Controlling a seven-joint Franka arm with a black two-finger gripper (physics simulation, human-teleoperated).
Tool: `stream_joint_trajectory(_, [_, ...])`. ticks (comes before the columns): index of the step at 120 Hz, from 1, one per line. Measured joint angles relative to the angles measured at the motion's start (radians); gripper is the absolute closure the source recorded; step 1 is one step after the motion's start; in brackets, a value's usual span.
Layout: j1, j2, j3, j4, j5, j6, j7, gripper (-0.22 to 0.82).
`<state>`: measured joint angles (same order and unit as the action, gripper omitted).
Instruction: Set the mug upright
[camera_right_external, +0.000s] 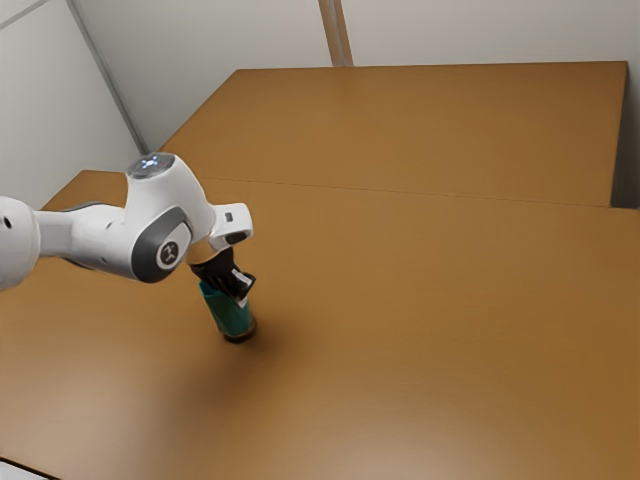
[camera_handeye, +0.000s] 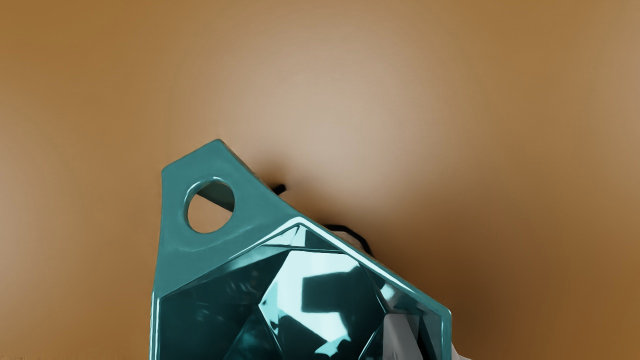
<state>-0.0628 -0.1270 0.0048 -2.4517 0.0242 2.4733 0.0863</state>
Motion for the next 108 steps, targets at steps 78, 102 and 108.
stream_joint_trajectory(78, [-0.002,0.026,0.001,0.002,-0.001,0.006,-0.046,0.39])
stream_joint_trajectory(102, [-0.001,-0.012,0.001,0.009,-0.002,0.018,-0.049,0.16])
stream_joint_trajectory(108, [0.001,-0.024,0.001,0.011,-0.003,0.019,-0.049,0.13])
